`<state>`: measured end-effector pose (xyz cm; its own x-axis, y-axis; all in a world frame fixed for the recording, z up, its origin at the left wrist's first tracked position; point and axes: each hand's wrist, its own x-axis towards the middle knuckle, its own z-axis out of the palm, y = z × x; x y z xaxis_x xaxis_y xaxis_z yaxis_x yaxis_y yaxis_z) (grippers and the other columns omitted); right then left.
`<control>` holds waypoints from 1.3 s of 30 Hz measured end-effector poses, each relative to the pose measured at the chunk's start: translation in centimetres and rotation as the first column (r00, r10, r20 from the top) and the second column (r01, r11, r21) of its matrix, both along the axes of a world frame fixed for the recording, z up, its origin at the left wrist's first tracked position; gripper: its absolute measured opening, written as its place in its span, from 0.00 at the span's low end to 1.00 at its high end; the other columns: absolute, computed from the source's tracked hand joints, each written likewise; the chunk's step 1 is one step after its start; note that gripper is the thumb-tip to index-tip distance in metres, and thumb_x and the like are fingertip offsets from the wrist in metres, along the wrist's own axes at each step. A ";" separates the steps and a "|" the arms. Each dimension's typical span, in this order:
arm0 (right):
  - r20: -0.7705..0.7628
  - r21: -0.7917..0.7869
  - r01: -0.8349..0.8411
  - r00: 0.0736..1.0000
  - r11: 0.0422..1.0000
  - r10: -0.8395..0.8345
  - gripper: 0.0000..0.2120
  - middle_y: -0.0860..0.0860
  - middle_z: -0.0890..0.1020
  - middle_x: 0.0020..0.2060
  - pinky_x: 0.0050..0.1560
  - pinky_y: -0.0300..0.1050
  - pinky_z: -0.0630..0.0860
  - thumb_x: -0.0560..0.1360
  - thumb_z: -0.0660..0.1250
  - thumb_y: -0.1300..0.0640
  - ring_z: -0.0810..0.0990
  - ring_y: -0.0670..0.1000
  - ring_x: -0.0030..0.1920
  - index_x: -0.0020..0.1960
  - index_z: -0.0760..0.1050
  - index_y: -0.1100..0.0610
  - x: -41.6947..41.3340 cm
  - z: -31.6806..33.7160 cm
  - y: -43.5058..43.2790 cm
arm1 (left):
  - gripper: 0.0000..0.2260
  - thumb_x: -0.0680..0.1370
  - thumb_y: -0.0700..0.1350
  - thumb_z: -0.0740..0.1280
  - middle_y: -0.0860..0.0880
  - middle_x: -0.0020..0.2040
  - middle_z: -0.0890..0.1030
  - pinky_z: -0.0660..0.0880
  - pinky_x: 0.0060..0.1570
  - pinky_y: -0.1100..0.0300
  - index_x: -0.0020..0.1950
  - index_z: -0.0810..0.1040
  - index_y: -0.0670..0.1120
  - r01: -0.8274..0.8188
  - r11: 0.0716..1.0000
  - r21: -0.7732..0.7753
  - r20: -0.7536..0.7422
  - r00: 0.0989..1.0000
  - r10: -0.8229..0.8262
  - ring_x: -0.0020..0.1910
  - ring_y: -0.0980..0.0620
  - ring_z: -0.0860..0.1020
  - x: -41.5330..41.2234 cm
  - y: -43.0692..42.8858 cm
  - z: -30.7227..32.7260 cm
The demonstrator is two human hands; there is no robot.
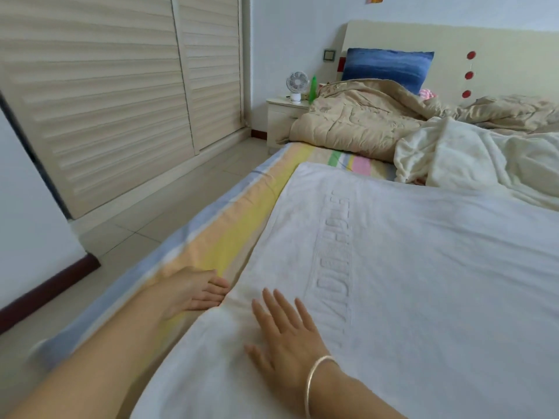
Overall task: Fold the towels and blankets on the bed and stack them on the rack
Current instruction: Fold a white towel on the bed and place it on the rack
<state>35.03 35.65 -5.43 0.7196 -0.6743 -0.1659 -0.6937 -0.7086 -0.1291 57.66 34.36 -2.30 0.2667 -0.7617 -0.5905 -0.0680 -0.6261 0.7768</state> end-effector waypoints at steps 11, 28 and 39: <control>0.420 0.050 -0.310 0.869 0.949 0.262 0.29 0.53 0.61 0.76 0.76 0.54 0.47 0.75 0.52 0.48 0.54 0.55 0.77 0.74 0.64 0.53 1.3 -0.3 11.0 | 0.11 0.79 0.45 0.65 0.46 0.58 0.78 0.74 0.48 0.54 0.61 0.76 0.48 -0.014 0.997 0.076 0.926 0.371 -0.066 0.54 0.44 0.77 -5.5 6.7 0.3; 0.484 -0.354 0.603 0.772 0.715 -0.411 0.12 0.49 0.78 0.55 0.49 0.47 0.77 0.73 0.61 0.50 0.75 0.52 0.54 0.53 0.77 0.51 -43.4 0.2 20.2 | 0.03 0.74 0.44 0.69 0.53 0.43 0.75 0.72 0.41 0.59 0.45 0.76 0.49 0.877 0.049 -0.478 0.878 0.475 0.061 0.40 0.53 0.74 -44.4 16.9 -2.4; 0.295 -0.328 0.510 0.855 0.795 -0.427 0.09 0.44 0.76 0.37 0.32 0.41 0.71 0.74 0.62 0.49 0.77 0.48 0.38 0.40 0.78 0.50 -49.5 1.3 19.8 | 0.06 0.71 0.45 0.73 0.53 0.37 0.77 0.70 0.31 0.61 0.39 0.76 0.49 0.998 0.023 -0.051 0.986 0.054 -0.160 0.34 0.53 0.74 -47.3 17.6 -1.7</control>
